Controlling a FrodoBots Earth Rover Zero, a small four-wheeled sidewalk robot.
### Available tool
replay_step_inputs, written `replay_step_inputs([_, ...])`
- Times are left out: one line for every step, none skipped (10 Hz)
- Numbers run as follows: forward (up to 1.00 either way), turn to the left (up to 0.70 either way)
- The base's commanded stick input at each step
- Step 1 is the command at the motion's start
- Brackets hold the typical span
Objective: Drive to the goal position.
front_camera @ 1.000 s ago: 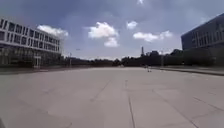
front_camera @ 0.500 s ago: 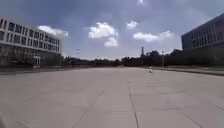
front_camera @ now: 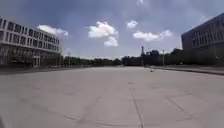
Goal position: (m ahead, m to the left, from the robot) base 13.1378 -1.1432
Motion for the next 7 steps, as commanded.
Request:
replay_step_inputs([0.70, 0.00])
replay_step_inputs([0.70, 0.00])
replay_step_inputs([0.70, 0.00])
replay_step_inputs([0.70, 0.00])
replay_step_inputs([0.70, 0.00])
replay_step_inputs([0.70, 0.00])
replay_step_inputs([0.70, 0.00])
